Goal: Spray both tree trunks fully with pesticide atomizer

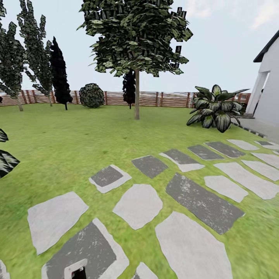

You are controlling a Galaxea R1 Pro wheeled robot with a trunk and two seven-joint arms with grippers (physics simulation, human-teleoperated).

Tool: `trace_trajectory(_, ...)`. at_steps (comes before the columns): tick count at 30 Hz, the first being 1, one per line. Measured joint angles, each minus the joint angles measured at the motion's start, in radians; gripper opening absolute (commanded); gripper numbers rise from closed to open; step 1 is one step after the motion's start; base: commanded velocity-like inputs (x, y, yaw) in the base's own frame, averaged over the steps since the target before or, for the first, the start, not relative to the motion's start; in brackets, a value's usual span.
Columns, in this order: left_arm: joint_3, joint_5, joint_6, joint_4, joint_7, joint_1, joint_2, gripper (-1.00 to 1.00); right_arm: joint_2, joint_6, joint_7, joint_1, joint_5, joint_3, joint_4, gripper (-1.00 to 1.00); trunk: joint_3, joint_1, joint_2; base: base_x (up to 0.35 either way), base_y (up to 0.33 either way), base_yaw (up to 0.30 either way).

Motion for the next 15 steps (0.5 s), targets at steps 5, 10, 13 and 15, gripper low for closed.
trace_trajectory(5, 0.0, 0.0, 0.0, 0.0, 0.0, 0.0, 0.0, -1.0, 0.0, 0.0, 0.0, 0.0, 0.0, 0.0, 0.0, 1.0, 0.0, 0.0, 0.0, 0.335, 0.0, 0.0)
trace_trajectory(10, 0.0, 0.001, -0.001, 0.0, 0.0, 0.0, 0.0, -1.0, 0.0, 0.0, 0.0, 0.0, 0.0, 0.0, 0.0, 1.0, 0.0, 0.0, 0.0, 0.335, 0.0, 0.0)
trace_trajectory(13, 0.001, 0.0, 0.0, 0.0, 0.0, 0.0, 0.0, -1.0, 0.0, 0.0, 0.0, 0.0, 0.0, 0.0, 0.0, 1.0, 0.0, 0.0, 0.0, 0.334, 0.0, 0.0)
trace_trajectory(15, 0.001, 0.001, -0.001, 0.0, 0.0, 0.0, 0.0, -1.0, 0.0, 0.0, 0.0, 0.0, 0.0, 0.0, 0.0, 1.0, 0.0, 0.0, 0.0, 0.334, 0.0, 0.0)
